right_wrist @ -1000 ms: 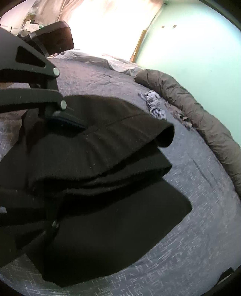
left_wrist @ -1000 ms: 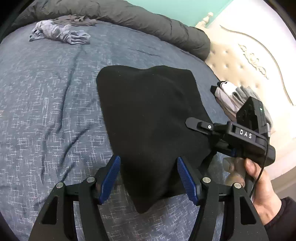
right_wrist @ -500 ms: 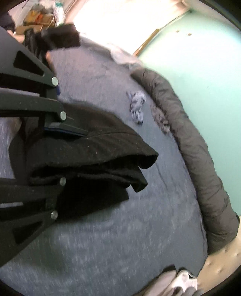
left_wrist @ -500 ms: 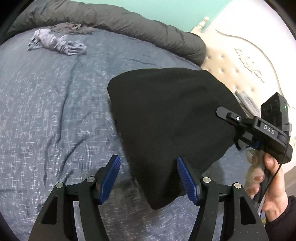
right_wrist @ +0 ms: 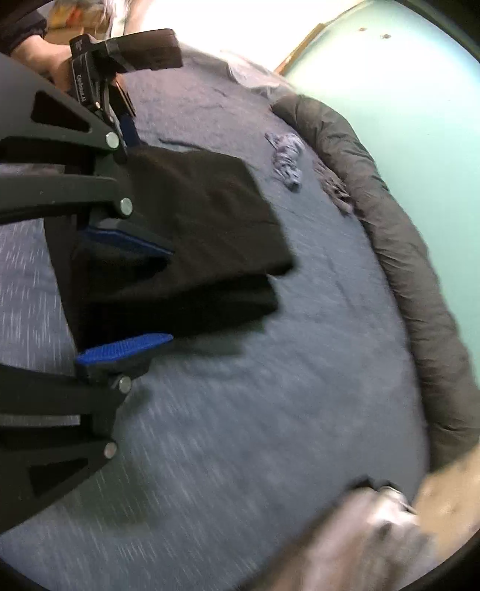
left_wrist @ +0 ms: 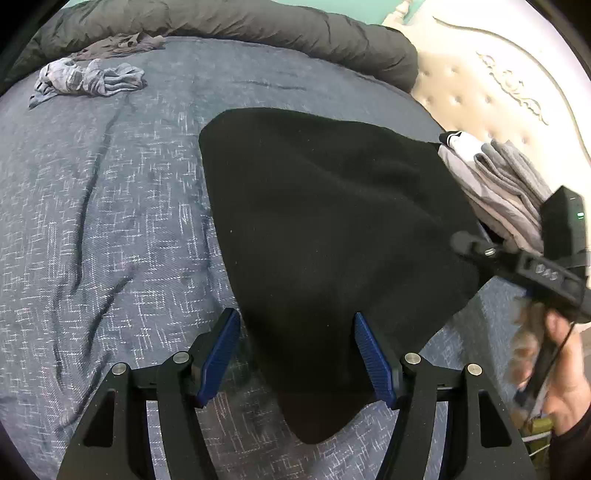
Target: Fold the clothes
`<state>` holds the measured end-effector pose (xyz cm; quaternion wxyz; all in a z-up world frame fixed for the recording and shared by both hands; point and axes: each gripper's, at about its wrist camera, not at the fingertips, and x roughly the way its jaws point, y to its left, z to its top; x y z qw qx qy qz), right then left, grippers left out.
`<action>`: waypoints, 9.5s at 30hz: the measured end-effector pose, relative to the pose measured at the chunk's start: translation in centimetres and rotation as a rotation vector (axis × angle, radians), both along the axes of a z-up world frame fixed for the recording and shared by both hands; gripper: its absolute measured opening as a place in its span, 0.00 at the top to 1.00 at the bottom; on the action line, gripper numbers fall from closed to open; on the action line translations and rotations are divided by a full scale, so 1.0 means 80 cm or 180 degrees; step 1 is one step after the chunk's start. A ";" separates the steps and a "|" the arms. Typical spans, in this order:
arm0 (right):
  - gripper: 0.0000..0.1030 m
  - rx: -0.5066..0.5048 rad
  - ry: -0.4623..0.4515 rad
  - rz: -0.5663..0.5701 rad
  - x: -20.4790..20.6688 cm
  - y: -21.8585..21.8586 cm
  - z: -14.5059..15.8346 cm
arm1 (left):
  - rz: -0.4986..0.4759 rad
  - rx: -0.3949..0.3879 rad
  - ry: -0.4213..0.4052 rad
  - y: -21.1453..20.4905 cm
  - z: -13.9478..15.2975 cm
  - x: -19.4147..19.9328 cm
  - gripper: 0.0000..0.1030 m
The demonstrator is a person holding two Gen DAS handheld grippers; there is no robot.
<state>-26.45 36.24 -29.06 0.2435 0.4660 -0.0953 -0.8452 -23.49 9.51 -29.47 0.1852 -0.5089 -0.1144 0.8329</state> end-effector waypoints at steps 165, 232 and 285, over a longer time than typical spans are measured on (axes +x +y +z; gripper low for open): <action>0.93 -0.0668 -0.0551 -0.0208 0.089 0.036 -0.004 | 0.0204 0.0107 0.0179 -0.123 0.102 0.081 0.46; 0.69 -0.0494 -0.0875 0.0763 0.012 0.072 -0.029 | -0.0827 0.1072 -0.0557 0.082 -0.034 -0.053 0.54; 0.69 -0.0174 0.0085 0.0678 -0.061 0.250 0.243 | -0.1104 0.1365 0.0117 0.304 0.230 -0.092 0.60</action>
